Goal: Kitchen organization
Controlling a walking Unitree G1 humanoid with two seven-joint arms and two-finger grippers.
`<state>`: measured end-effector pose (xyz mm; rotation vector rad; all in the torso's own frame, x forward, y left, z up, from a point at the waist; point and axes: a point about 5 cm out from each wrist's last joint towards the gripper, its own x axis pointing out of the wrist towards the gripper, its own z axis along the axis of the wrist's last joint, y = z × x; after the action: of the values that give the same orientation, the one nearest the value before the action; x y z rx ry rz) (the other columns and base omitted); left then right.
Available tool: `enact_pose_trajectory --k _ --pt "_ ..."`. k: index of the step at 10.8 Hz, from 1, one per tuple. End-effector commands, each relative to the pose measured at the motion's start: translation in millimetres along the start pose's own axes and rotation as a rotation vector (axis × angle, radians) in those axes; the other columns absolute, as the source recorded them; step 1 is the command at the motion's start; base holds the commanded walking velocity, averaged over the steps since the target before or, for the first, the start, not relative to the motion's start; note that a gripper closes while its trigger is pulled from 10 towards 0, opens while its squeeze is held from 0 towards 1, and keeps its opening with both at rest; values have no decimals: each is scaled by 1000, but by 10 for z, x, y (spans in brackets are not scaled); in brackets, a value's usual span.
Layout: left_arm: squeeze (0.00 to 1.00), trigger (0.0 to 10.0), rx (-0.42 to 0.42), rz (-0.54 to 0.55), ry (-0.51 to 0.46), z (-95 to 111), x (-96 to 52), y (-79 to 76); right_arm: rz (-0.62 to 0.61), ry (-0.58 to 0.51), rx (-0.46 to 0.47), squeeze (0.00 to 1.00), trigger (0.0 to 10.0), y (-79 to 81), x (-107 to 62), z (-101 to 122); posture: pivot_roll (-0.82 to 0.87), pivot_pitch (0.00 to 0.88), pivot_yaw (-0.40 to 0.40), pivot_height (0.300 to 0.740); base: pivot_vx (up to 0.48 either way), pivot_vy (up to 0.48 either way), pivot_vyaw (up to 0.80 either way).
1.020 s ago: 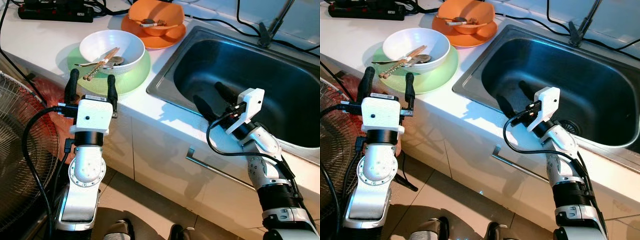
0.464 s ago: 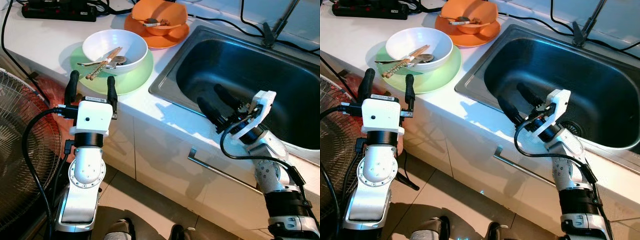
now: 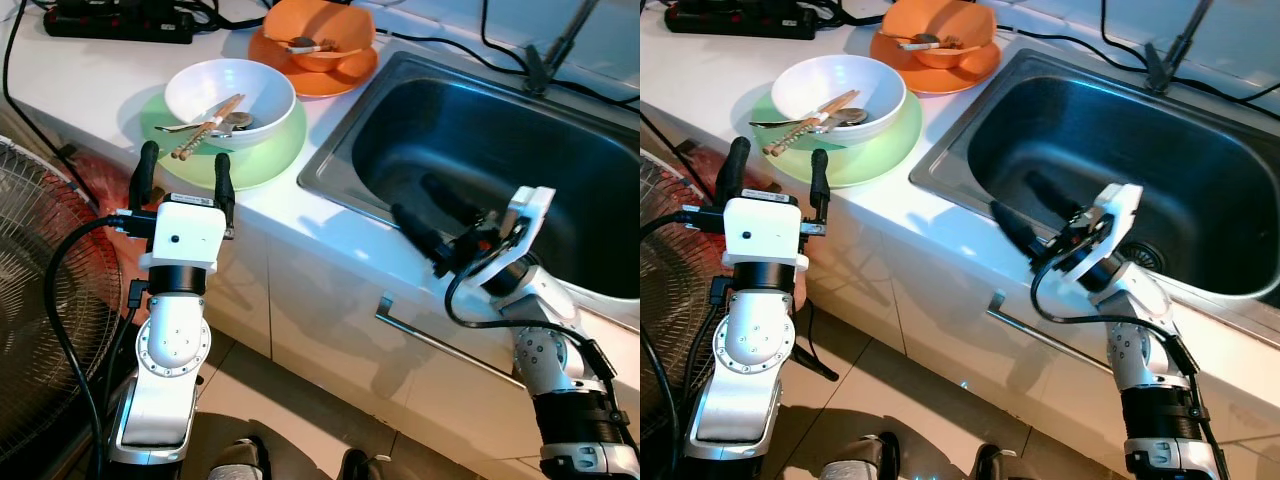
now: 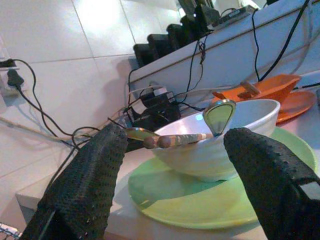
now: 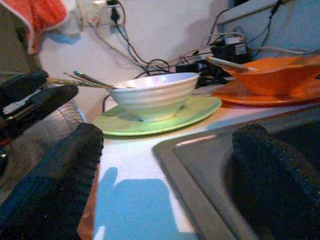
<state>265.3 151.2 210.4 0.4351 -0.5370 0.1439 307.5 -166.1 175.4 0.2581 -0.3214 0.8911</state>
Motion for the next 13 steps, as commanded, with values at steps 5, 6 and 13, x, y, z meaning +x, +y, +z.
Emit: enact_pose_trajectory --k 5,6,13 --pt "0 10000 8 -21 24 -53 -56 -15 16 -4 17 0 10000 26 -26 -3 129 170 -66 740 0 0 0" --pt "0 10000 3 -25 37 -77 -71 -29 18 -3 18 0 10000 30 -17 -7 133 173 -68 740 0 0 0" --pt "0 10000 -2 -44 5 -51 47 -60 19 -27 16 0 10000 54 12 14 125 173 -62 740 0 0 0"
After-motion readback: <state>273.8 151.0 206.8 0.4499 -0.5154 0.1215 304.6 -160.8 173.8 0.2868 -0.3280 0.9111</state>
